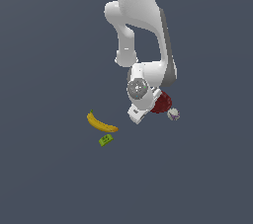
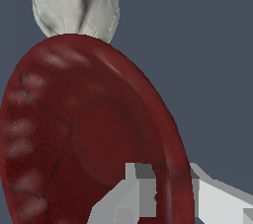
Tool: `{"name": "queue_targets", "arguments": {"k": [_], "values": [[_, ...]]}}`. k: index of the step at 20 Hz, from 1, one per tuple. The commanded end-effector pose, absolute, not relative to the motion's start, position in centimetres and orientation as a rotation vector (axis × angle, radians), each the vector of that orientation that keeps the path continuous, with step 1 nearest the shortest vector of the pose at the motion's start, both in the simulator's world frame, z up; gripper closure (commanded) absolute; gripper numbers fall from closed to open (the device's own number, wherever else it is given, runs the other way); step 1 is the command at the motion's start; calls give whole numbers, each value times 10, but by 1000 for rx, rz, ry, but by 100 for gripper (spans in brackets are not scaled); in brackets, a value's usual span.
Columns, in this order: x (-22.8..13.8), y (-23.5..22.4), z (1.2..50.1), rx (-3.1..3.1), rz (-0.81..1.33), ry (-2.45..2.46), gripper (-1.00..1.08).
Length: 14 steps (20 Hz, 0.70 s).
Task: Pick up a designated object from a clutter of objects.
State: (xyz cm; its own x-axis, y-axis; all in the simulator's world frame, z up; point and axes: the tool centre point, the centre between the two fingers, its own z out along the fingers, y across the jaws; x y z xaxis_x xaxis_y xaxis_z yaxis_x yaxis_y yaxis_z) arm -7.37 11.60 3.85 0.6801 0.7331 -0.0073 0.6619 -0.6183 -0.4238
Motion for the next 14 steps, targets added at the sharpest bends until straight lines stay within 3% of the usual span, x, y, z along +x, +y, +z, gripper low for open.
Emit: {"name": "queue_targets", "arguments": {"k": [1, 14], "values": [[-70, 117, 47, -2507, 249, -1091, 108], [-36, 139, 142, -2509, 251, -1093, 108]]}}
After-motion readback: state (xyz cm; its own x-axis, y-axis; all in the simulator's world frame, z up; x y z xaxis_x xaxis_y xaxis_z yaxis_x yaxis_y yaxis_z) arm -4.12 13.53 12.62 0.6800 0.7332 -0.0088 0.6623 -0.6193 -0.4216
